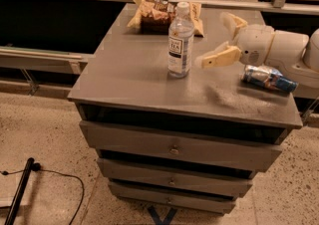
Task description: Place blue plastic bottle upright
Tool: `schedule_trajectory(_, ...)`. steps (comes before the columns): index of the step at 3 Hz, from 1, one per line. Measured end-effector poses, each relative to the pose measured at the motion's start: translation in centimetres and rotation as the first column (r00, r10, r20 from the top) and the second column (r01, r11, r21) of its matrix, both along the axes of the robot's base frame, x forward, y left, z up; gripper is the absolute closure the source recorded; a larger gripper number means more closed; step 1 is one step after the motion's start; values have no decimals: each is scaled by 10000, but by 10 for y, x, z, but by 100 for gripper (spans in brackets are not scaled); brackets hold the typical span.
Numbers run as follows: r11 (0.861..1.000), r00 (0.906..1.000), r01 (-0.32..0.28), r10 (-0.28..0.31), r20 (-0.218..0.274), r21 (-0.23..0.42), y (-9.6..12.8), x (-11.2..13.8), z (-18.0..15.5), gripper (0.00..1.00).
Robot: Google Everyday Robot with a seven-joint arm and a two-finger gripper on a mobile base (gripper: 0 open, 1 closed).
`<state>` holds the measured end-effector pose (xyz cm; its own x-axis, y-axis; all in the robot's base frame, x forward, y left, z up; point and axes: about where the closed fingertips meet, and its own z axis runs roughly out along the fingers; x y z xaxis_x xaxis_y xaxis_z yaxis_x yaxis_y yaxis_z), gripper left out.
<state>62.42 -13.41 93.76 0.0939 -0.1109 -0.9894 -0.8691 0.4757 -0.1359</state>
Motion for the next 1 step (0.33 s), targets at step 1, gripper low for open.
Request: schedule_trajectory(1, 10000, 10000, -2, 2, 0, 0, 0, 0, 0, 0)
